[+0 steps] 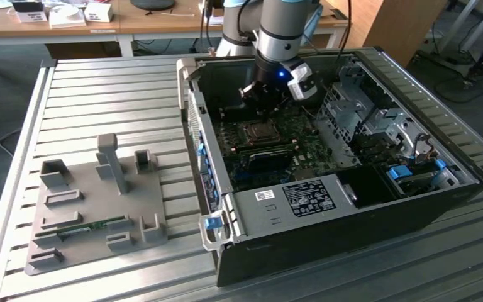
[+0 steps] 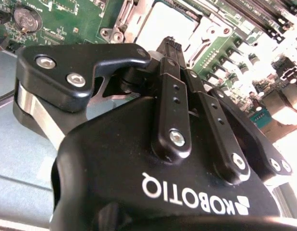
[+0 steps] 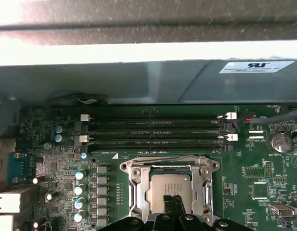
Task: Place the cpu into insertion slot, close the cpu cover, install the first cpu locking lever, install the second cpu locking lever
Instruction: 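Install the second cpu locking lever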
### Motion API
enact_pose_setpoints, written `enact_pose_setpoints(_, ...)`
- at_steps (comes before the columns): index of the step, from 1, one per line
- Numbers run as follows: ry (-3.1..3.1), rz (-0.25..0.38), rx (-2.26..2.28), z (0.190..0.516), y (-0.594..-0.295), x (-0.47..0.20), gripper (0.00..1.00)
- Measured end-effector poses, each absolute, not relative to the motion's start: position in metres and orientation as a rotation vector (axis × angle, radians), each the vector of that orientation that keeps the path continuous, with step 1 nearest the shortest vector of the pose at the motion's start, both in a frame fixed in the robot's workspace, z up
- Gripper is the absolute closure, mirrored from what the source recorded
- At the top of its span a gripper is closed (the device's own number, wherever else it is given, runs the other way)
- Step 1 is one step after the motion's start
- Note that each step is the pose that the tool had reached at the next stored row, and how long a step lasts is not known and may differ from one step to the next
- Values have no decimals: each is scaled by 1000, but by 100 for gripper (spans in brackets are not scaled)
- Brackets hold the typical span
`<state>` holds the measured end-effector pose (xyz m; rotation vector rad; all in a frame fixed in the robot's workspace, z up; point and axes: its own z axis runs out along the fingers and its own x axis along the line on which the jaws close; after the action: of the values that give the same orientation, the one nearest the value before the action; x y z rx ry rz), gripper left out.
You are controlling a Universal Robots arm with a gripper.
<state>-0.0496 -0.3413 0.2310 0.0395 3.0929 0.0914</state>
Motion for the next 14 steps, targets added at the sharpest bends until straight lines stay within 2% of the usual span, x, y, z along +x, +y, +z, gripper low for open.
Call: enact_pose_setpoints(14, 3093, 92, 39, 235, -341, -50, 89)
